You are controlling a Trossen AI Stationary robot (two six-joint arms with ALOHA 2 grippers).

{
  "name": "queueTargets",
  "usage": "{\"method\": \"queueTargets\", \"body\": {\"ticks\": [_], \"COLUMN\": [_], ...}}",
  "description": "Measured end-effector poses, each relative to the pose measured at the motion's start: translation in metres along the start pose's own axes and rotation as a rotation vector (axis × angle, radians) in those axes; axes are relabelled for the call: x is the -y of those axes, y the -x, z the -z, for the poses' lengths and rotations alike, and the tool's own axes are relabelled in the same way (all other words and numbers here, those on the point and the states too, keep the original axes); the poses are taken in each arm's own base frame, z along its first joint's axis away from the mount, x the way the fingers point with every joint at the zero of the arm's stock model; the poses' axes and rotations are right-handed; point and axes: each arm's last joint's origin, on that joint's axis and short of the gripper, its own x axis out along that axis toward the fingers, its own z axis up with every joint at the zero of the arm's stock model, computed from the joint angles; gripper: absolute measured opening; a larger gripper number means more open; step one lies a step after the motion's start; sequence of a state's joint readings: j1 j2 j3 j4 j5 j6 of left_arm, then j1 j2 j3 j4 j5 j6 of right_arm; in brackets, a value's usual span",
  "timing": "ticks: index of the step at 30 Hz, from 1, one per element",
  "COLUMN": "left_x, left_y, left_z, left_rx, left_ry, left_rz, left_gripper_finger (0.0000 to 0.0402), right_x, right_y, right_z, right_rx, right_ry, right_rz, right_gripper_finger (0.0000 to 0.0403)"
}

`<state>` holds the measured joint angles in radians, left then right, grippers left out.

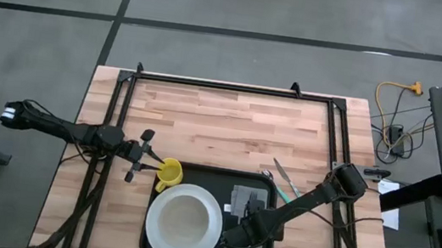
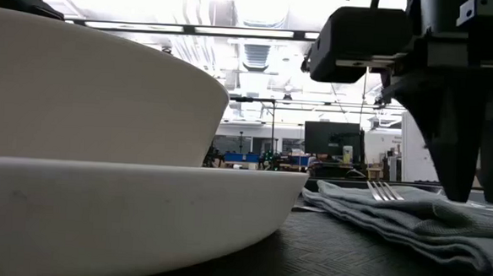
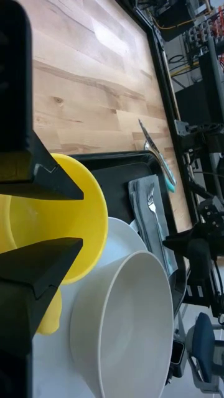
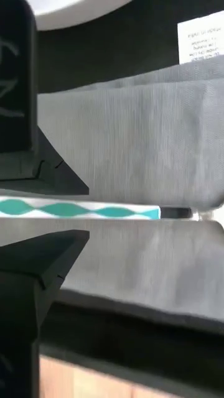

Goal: Set up tray
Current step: Put the blue spoon on the gray napkin to the right of the white plate

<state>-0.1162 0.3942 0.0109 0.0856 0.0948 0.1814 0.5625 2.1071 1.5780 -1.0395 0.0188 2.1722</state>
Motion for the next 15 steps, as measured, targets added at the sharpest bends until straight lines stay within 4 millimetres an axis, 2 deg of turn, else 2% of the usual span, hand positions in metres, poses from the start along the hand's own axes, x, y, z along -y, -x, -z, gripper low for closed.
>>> {"method": "queueTargets", "body": {"ticks": [7,15], "left_x": [0.000,0.000], "left_y": [0.000,0.000], "left_z": [0.000,0.000], "left_rx": [0.000,0.000], "left_ry": [0.000,0.000], "left_rz": [0.000,0.000], "left_gripper_finger": [0.0094,0.0094], "right_x": [0.001,-0.007], "right_y": [0.010,0.034], "right_z": [-0.003,0.002], "right_rx": [0.031,-0.001], "right_ry": [0.031,0.255], "right_rz": [0.046,0.000], "right_gripper_finger": [0.0073,0.0072]}}
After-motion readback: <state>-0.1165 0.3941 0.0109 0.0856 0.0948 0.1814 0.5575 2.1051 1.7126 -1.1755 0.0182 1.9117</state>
